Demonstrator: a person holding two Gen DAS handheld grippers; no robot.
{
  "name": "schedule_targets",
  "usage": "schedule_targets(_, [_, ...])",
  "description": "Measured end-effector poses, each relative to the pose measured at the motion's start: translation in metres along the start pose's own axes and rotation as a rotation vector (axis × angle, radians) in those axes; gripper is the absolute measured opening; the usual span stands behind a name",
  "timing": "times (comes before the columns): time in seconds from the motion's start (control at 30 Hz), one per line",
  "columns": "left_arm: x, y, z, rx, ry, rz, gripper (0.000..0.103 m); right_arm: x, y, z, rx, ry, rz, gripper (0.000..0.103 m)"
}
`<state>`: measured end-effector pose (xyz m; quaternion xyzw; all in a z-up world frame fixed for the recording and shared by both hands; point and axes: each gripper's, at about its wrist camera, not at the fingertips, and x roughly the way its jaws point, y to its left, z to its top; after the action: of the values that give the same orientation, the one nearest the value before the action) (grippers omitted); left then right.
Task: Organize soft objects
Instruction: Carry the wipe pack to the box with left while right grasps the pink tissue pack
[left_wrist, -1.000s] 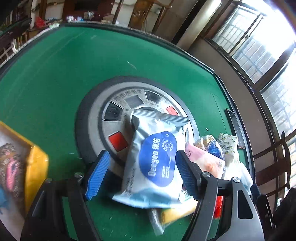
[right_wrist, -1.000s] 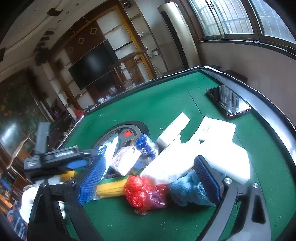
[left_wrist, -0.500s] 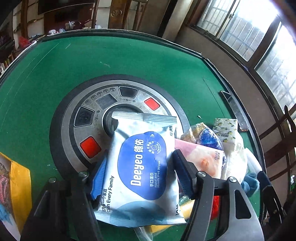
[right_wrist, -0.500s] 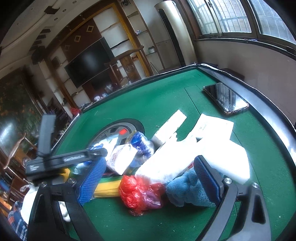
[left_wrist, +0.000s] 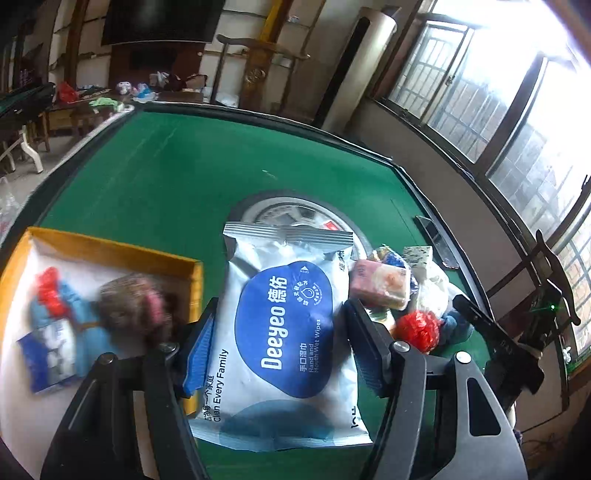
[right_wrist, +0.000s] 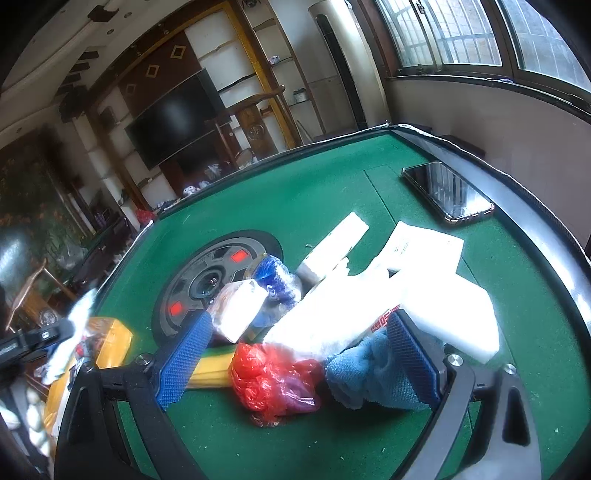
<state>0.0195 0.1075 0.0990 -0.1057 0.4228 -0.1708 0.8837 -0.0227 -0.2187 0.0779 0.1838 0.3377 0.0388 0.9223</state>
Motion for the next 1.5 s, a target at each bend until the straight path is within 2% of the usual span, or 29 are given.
schedule_targets(0.1, [-0.042,0.041,-0.012,-0.031,-0.034,0.067,0.064,-0.001,0.004,-0.001,-0.010,0.007,0.037,0.093])
schedule_targets(0.23, [-0.087,0.094,-0.033,-0.070,-0.074,0.177,0.065,-0.002,0.013,0.005,0.013,0.054,0.157,0.093])
schedule_targets(0.37, [-0.116,0.134,-0.057,-0.148,-0.097,0.186,0.065,0.014,0.037,0.014,-0.048,0.168,0.209,0.093])
schedule_targets(0.47, [-0.125,0.151,-0.073,-0.194,-0.110,0.184,0.065,0.031,0.052,0.020,-0.143,0.226,0.147,0.093])
schedule_targets(0.63, [-0.131,0.171,-0.096,-0.266,-0.118,0.158,0.065,0.063,0.070,0.028,-0.208,0.280,0.081,0.093])
schedule_targets(0.83, [-0.131,0.179,-0.106,-0.310,-0.116,0.139,0.065,0.110,0.096,0.019,-0.301,0.379,-0.034,0.092])
schedule_targets(0.9, [-0.133,0.180,-0.107,-0.310,-0.117,0.139,0.065,0.114,0.102,0.014,-0.341,0.385,-0.072,0.072])
schedule_targets(0.93, [-0.135,0.181,-0.107,-0.311,-0.118,0.139,0.065,0.114,0.103,0.012,-0.344,0.389,-0.085,0.044])
schedule_targets(1.13, [-0.138,0.190,-0.107,-0.310,-0.112,0.163,0.065,0.092,0.107,0.015,-0.364,0.373,-0.086,0.016])
schedule_targets(1.17, [-0.137,0.193,-0.107,-0.313,-0.106,0.172,0.065,0.089,0.108,0.015,-0.367,0.372,-0.081,0.002])
schedule_targets(1.33, [-0.131,0.203,-0.107,-0.323,-0.092,0.206,0.065,0.068,0.116,0.016,-0.366,0.345,-0.022,0.001])
schedule_targets(1.43, [-0.131,0.207,-0.110,-0.341,-0.092,0.201,0.065,0.062,0.117,0.020,-0.327,0.329,0.028,0.001])
schedule_targets(1.5, [-0.133,0.209,-0.113,-0.346,-0.092,0.195,0.065,0.059,0.117,0.021,-0.324,0.316,0.031,0.001])
